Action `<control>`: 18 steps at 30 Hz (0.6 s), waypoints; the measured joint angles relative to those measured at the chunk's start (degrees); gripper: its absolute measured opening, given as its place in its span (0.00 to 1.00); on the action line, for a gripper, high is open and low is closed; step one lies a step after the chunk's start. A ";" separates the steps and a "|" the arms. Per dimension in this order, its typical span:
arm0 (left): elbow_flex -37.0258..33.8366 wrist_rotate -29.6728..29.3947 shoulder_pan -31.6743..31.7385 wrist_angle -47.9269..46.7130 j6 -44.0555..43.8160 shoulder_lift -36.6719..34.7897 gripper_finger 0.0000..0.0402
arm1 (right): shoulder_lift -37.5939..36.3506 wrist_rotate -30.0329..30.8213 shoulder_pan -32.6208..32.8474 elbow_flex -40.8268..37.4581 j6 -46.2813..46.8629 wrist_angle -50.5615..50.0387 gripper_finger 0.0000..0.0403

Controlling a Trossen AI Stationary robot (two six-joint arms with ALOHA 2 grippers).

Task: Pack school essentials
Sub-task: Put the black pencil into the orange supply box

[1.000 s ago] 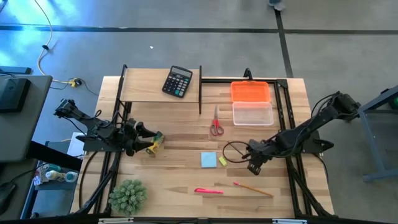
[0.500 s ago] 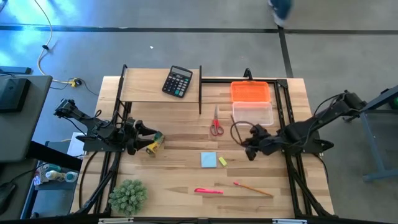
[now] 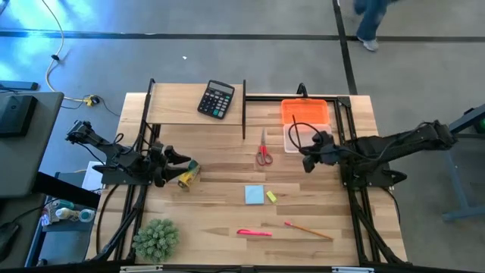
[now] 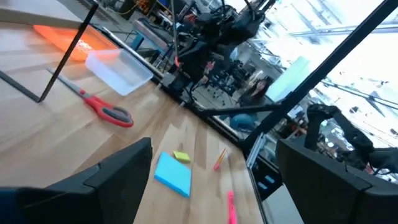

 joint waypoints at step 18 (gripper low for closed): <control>0.00 -12.74 0.02 3.95 -1.12 0.00 0.82 | -0.78 -19.24 -25.83 0.00 -26.18 -15.34 0.03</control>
